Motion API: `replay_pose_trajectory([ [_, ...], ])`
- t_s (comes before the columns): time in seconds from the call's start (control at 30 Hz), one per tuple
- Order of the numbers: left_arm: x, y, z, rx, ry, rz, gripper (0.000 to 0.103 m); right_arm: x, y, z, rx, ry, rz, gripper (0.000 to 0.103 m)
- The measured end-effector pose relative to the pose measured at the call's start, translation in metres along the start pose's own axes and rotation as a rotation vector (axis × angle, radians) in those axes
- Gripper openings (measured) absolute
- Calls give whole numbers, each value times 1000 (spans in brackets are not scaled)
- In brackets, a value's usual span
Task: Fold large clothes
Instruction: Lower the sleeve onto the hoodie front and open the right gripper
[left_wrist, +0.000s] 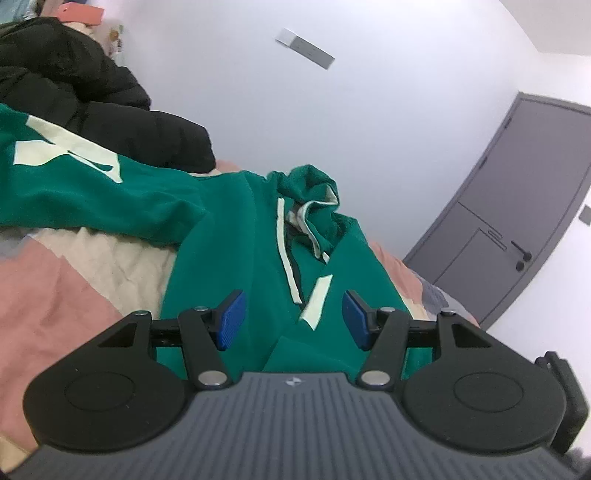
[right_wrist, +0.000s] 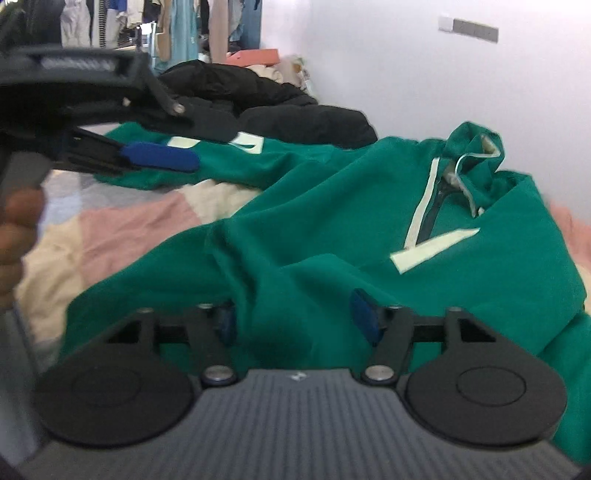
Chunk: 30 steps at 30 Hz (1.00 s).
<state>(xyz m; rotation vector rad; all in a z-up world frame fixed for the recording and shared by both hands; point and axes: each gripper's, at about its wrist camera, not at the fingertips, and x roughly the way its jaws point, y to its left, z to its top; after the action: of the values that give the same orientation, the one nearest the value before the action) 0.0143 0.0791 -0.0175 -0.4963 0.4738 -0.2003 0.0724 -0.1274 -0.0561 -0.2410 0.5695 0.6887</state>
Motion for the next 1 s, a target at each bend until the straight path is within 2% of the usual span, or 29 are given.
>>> replay_pose_trajectory([
  [0.27, 14, -21, -16, 83, 73, -2, 63, -35, -18, -19, 130, 26, 59, 64],
  [0.33, 17, -24, -19, 98, 92, -4, 63, -47, -24, -21, 162, -5, 83, 64],
  [0.47, 18, -30, -24, 114, 119, -14, 63, -58, -33, -23, 224, -37, 66, 64],
  [0.57, 18, -35, -28, 112, 125, -37, 63, -50, -42, -23, 287, -45, 63, 64],
  [0.83, 45, -49, -50, 170, 211, -9, 63, -10, -74, -22, 420, -10, -75, 63],
  [0.93, 58, -51, -60, 214, 245, 14, 63, 4, -91, -24, 482, 2, -102, 52],
  [1.0, 67, -51, -67, 240, 273, 39, 62, 11, -100, -26, 505, 7, -110, 52],
])
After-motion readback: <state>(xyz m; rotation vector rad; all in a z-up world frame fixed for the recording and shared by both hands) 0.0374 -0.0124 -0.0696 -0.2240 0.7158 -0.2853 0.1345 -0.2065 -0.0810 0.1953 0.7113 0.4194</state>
